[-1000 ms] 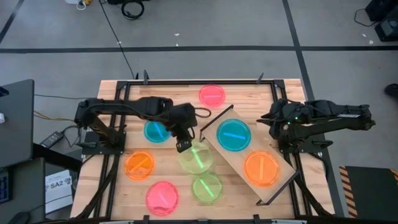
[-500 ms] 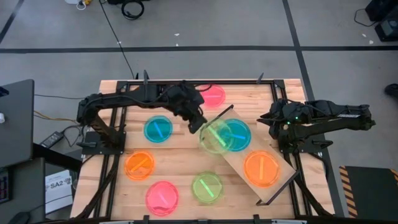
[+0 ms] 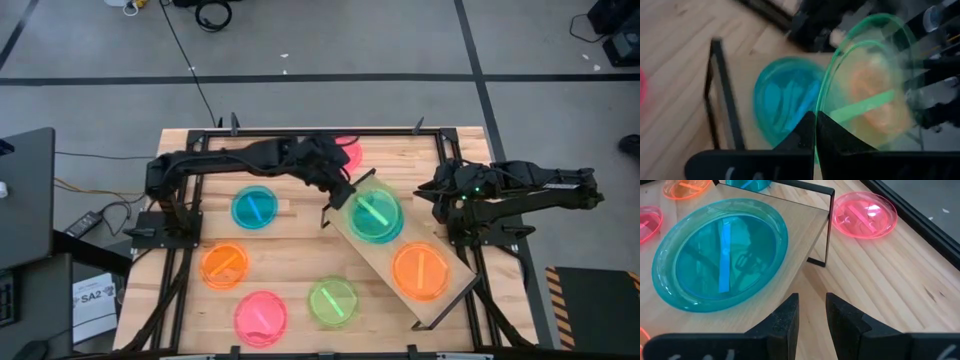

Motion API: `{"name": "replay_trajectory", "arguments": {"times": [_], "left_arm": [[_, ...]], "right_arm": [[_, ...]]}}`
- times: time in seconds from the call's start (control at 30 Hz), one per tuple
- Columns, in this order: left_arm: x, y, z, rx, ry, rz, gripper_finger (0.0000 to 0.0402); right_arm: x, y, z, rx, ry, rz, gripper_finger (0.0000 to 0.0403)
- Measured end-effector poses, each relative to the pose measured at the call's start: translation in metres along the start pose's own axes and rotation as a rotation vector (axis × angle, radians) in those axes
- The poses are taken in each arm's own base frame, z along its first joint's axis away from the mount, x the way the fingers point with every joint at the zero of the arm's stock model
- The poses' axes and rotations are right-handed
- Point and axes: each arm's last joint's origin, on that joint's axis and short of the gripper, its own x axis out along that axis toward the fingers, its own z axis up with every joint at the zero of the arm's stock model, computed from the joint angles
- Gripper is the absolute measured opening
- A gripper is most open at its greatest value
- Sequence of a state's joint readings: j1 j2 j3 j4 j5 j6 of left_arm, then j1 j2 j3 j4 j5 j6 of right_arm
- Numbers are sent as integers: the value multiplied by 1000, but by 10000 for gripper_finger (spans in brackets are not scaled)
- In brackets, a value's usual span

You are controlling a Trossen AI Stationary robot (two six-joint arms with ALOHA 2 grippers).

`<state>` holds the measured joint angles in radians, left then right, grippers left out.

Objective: Place and stack plates onto a shelf
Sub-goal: Stack the top green plate on top of the blue plate on the shelf

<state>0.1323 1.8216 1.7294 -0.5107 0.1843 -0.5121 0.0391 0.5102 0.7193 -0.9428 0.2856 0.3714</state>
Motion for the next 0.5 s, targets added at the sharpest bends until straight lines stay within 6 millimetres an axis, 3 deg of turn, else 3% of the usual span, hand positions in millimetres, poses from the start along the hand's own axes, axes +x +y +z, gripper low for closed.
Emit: {"name": "replay_trajectory", "arguments": {"times": [0.27,0.5], "left_arm": [[37,18,-6,-14,22,24,8],[47,30,-7,-33,44,53,8]], "right_arm": [[0,0,0,0,0,0,103],[0,0,0,0,0,0,103]]}}
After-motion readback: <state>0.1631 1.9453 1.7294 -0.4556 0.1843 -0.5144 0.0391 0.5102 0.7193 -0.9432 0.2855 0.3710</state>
